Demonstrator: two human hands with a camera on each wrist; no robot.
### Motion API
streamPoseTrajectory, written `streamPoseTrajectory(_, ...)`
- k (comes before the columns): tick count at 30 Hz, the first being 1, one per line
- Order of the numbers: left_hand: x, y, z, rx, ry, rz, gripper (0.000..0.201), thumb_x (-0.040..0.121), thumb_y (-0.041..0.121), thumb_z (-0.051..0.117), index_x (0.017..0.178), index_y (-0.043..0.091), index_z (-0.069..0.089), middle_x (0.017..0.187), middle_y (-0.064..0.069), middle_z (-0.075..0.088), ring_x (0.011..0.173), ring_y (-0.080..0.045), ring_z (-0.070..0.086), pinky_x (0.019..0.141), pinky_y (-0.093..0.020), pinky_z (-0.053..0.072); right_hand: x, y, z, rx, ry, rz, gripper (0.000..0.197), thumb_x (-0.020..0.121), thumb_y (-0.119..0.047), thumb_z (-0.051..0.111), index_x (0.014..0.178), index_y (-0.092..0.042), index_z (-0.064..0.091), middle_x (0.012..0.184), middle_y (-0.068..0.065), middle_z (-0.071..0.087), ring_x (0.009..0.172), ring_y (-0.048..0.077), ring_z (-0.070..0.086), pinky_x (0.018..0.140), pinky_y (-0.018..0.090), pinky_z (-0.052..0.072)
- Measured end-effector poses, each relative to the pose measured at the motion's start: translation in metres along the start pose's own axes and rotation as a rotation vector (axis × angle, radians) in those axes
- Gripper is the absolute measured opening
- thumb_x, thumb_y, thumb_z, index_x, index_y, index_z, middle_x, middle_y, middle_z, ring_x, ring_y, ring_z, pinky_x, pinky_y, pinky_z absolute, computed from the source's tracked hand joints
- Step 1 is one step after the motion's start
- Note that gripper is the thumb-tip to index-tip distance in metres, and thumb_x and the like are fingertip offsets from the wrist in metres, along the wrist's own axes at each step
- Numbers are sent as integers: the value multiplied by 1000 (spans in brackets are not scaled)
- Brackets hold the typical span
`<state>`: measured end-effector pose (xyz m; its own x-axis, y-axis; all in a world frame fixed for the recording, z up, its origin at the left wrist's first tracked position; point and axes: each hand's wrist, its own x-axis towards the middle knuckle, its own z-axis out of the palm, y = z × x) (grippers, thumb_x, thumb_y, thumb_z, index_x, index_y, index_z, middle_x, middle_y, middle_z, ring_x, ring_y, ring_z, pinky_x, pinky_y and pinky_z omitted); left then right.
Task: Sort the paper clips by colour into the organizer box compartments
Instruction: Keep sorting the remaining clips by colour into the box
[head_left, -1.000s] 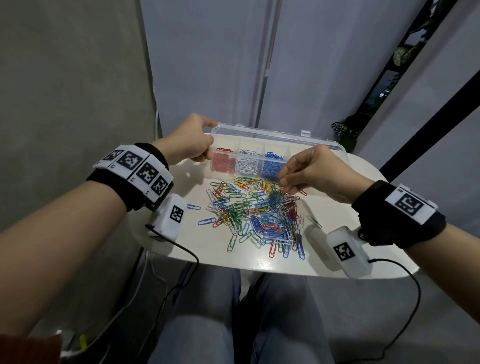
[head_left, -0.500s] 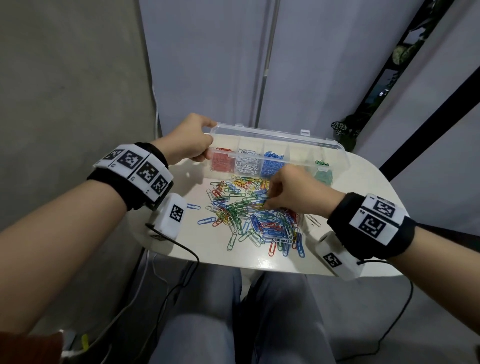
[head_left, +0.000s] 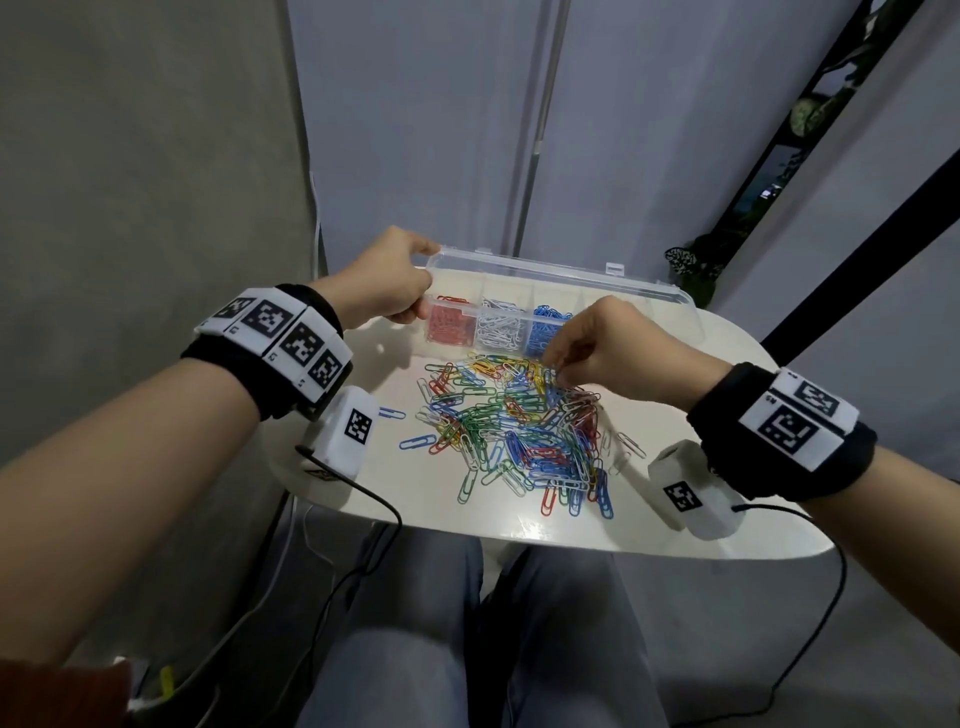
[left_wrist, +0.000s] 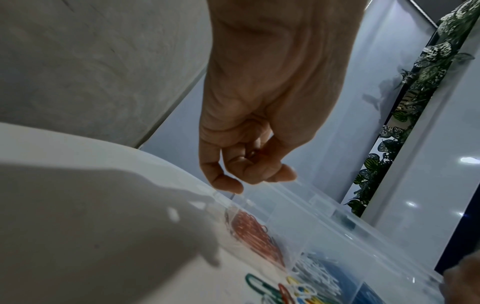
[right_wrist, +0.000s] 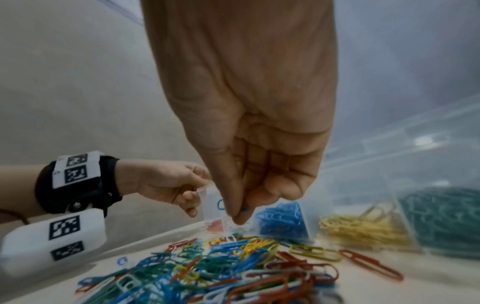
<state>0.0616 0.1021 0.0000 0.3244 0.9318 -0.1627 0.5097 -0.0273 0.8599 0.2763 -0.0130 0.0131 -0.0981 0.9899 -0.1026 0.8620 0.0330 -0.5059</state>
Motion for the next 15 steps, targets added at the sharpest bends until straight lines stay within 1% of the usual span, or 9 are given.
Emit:
streamPoseTrajectory(1,0,0,0,0,1,0,49,99,-3,38,146,12,36,60,-13,56,53,-21,45,51,-29,39,1,-1,1,-18,6,2,21,72,4,78,84,-14,76,72,2,70,67,13,65,67,24,53)
streamPoseTrajectory(2,0,0,0,0,1,0,50,99,-3,38,146,12,36,60,-13,56,53,-21,45,51,-29,39,3,-4,4,-37,11,-7,20,73,2,78,89,-11,77,72,1,69,67,13,64,66,22,51)
streamPoseTrajectory(4,-1,1,0,-1,-2,5,50,99,-3,37,147,12,36,60,-13,56,53,-21,45,51,-29,39,6,-11,12,-126,13,-52,27,75,-2,77,101,-9,76,77,2,69,67,11,59,64,17,45)
streamPoseTrajectory(6,-2,2,0,1,-3,7,50,99,-3,37,146,11,36,60,-13,56,52,-21,45,51,-29,39,9,-16,22,-249,7,-100,35,80,-4,74,114,-12,71,89,7,71,72,12,56,70,22,45)
streamPoseTrajectory(7,-2,2,-1,0,-4,7,50,99,-3,37,146,11,35,60,-13,56,52,-20,45,51,-28,39,11,-17,27,-300,4,-112,35,82,-4,72,116,-13,70,95,8,72,75,14,56,73,25,48)
streamPoseTrajectory(9,-2,1,-1,1,-5,5,50,99,-3,37,147,11,35,60,-13,56,52,-20,45,50,-28,39,13,-18,33,-352,-3,-125,28,84,-4,69,110,-13,73,100,8,72,83,19,63,79,32,54)
streamPoseTrajectory(11,-2,2,-1,3,-5,5,50,99,-3,37,147,11,35,60,-13,56,52,-20,45,50,-28,39,13,-18,33,-377,-10,-121,17,83,-6,69,97,-12,76,94,7,73,87,23,66,78,35,54)
streamPoseTrajectory(13,-1,1,-1,1,-5,7,50,99,-4,37,147,11,35,60,-13,56,52,-21,45,50,-28,39,13,-16,28,-381,-16,-115,9,82,-7,70,88,-10,76,88,6,73,82,22,65,74,34,53)
streamPoseTrajectory(15,-1,1,-1,2,-4,8,50,98,-4,36,146,11,35,59,-13,55,51,-20,44,50,-28,39,11,-13,22,-337,-15,-111,5,79,-8,73,82,-10,77,85,3,73,73,16,61,70,30,52)
